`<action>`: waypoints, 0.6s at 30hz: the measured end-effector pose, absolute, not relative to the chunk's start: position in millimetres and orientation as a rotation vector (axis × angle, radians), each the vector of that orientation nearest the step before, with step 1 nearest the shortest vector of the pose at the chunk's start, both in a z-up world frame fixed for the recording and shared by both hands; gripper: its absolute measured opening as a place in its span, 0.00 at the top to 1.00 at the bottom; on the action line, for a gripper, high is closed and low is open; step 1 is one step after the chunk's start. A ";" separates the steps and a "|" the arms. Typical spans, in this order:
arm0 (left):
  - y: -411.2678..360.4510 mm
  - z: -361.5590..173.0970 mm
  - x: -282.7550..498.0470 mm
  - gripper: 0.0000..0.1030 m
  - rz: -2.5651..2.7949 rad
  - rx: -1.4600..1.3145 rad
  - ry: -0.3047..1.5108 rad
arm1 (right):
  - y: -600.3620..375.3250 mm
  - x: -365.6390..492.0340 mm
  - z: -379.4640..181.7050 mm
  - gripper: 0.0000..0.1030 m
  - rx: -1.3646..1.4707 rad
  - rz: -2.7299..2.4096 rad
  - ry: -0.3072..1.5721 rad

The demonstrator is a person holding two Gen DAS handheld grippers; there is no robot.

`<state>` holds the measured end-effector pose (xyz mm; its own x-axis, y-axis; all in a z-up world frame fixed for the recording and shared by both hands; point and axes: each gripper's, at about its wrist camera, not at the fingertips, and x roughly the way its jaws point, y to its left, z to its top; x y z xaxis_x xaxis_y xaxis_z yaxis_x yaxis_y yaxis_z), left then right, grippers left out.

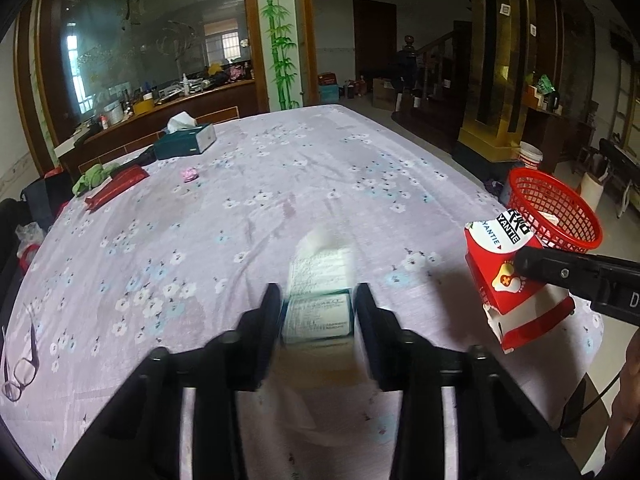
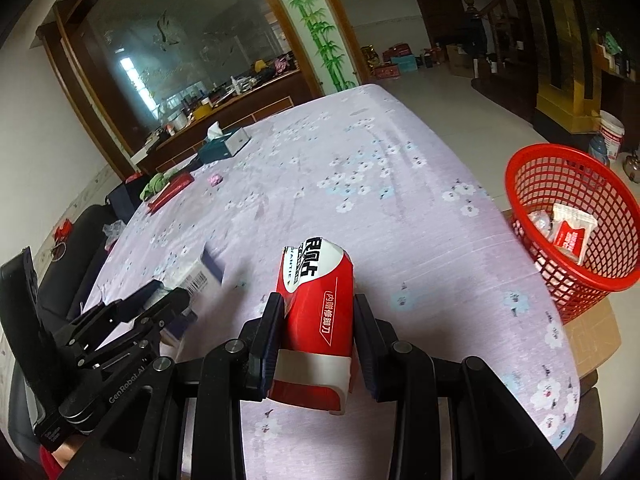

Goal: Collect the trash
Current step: 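Grasp the white medicine box with the left tool while the right tool holds the red pack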

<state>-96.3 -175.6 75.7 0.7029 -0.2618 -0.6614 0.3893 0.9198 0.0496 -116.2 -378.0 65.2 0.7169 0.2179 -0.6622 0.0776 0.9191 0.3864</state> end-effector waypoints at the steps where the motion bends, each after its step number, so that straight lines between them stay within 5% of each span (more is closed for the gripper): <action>1: -177.8 76.4 -95.7 0.67 -0.369 0.192 0.702 | -380.3 -116.1 65.6 0.64 0.411 0.077 0.771; 11: -171.4 64.7 -76.4 0.65 -0.407 0.125 0.807 | -398.8 -121.6 67.5 0.64 0.439 0.050 0.761; 15: -155.2 57.4 -75.7 0.37 -0.395 0.082 0.846 | -400.7 -120.5 67.4 0.64 0.446 0.051 0.760; 18: -153.0 50.3 -77.5 0.36 -0.373 0.101 0.866 | -399.3 -120.5 66.9 0.64 0.448 0.057 0.761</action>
<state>-77.5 -153.0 50.3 0.5881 -0.2788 -0.7592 0.3597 0.9309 -0.0632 -120.5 -399.3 66.9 0.7273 0.2097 -0.6535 0.1095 0.9045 0.4121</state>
